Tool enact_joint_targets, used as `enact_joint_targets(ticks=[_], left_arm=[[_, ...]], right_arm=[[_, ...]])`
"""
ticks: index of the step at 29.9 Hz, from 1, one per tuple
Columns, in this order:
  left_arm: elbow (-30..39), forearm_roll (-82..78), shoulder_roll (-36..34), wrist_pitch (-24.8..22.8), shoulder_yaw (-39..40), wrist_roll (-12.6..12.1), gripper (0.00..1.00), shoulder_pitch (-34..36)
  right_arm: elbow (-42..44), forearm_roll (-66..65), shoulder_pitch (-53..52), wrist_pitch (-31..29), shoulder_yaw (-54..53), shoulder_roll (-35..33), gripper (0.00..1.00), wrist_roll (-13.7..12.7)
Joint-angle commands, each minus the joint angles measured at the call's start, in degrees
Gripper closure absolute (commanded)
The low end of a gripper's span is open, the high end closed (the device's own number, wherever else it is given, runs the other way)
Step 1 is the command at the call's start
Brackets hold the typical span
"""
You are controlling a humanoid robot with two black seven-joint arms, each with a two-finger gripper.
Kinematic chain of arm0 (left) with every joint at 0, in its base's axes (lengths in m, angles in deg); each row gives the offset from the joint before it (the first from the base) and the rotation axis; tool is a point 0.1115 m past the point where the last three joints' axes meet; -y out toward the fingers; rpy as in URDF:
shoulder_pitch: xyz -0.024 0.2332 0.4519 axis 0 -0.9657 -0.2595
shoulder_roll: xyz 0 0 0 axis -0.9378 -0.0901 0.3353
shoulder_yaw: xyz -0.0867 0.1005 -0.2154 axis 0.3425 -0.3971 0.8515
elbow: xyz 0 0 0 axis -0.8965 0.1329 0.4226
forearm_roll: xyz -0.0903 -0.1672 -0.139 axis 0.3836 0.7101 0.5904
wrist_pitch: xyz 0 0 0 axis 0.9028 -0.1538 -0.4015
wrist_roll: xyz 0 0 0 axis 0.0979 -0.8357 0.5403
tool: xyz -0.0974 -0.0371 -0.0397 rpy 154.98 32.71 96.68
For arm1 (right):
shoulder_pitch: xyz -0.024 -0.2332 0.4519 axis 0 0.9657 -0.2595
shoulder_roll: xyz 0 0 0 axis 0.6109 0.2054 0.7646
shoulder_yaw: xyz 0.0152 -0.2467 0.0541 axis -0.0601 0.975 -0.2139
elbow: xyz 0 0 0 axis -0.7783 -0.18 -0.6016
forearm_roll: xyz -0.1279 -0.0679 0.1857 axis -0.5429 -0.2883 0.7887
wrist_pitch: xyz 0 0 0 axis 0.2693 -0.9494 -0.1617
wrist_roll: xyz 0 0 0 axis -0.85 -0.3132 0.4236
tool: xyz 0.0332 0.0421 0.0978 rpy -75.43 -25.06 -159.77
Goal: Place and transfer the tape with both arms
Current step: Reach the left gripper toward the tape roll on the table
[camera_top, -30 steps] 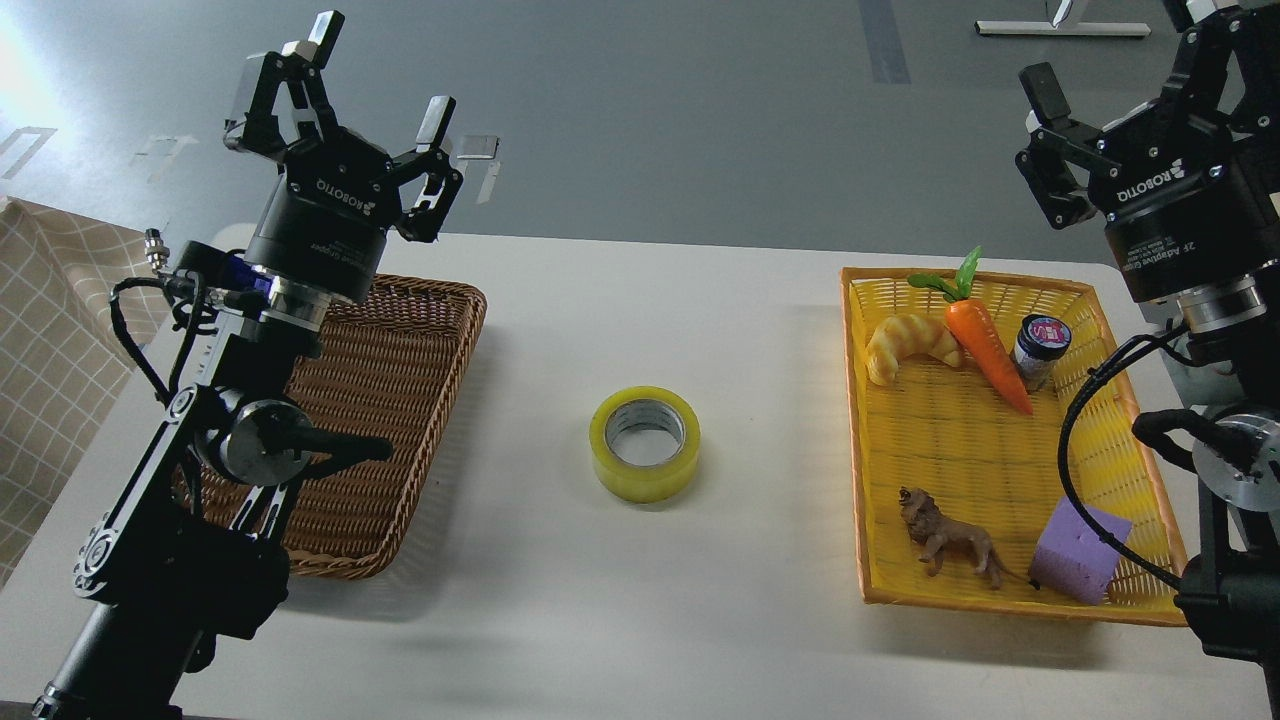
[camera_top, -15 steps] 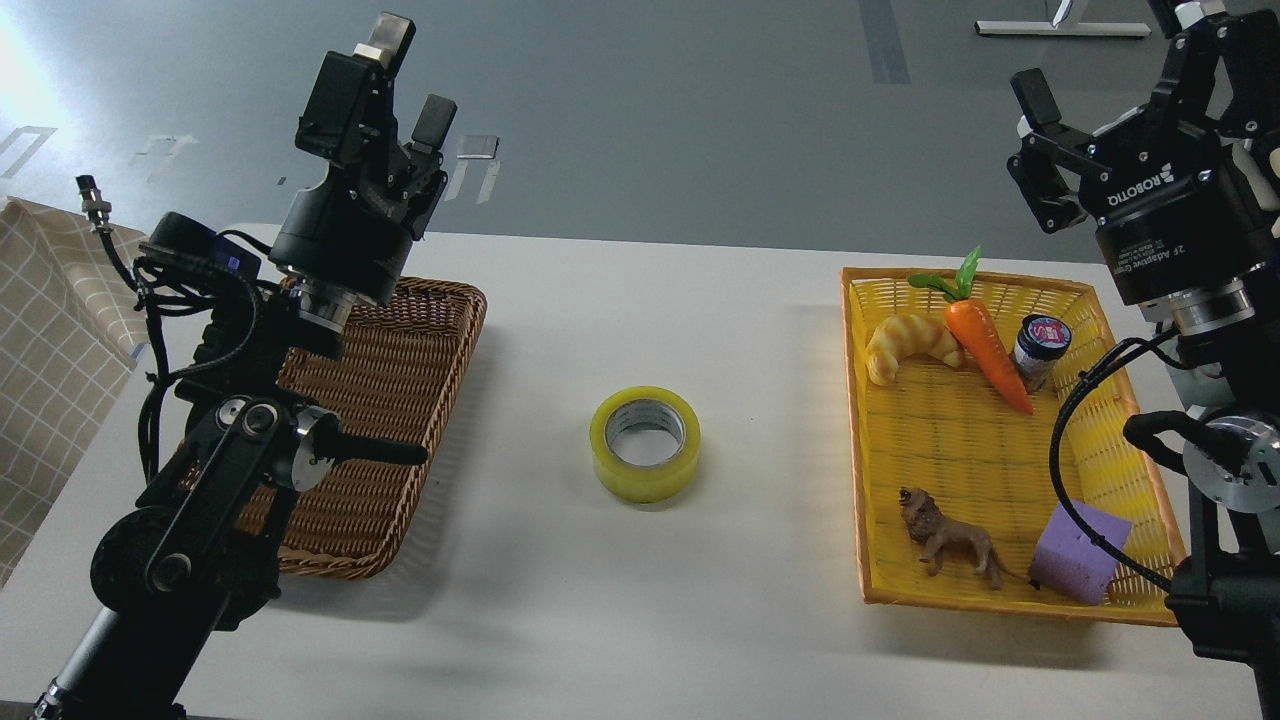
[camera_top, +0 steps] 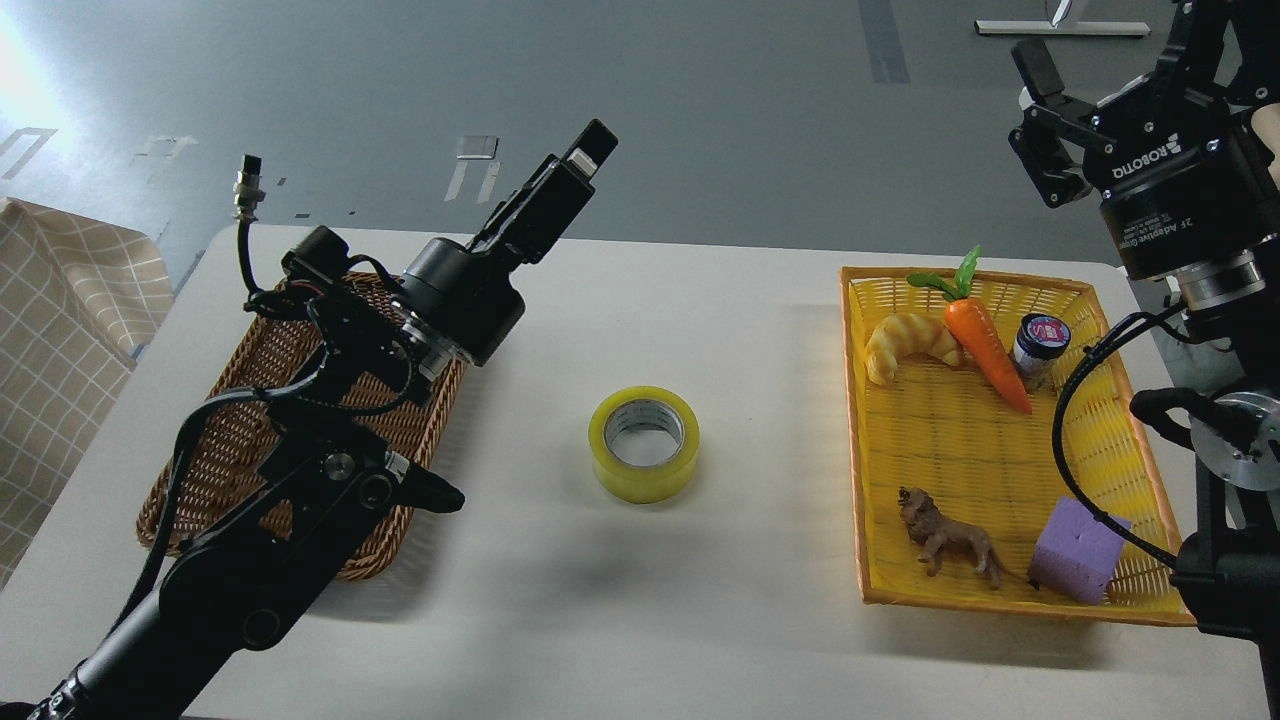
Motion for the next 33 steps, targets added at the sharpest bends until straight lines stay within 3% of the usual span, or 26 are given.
enact_joint_targets(ticks=[1, 4, 5, 7, 17, 25, 33], left_arm=[[-1.0, -1.1, -1.4, 0.0, -4.1, -2.0, 0.02, -0.1], [-2.5, -7.2, -2.4, 0.0, -7.4, -7.1, 0.02, -0.2], [-4.2, -11.2, -2.7, 0.0, -7.9, -10.4, 0.02, -0.3], [-6.0, -14.6, -2.5, -0.1, -7.9, -12.1, 0.02, -0.3], [-15.3, -22.7, -1.9, -0.4, -9.6, -12.2, 0.02, 1.0], [-12.9, -22.7, 0.0, 0.0, -9.6, -10.3, 0.02, 0.6], [-13.9, -22.7, 0.4, -1.8, -13.4, -11.8, 0.02, 1.8]], right_arm=[[0.0, 0.0, -1.0, 0.0, 1.4, 0.1, 0.0, 0.0], [-0.1, 0.0, -1.1, 0.0, 1.6, 0.1, 0.0, 0.0], [-0.2, 0.0, -1.0, 0.0, 1.7, 0.1, 0.0, -0.1], [-0.3, 0.0, -1.0, 0.0, 1.7, 0.3, 0.0, 0.0], [-0.1, 0.0, -1.7, -0.4, 1.8, 0.1, 0.0, 0.0], [0.0, 0.0, -1.5, -0.5, 1.8, 0.1, 0.0, 0.0], [0.4, 0.0, -2.1, -0.5, 2.0, 0.0, 0.0, -0.1]])
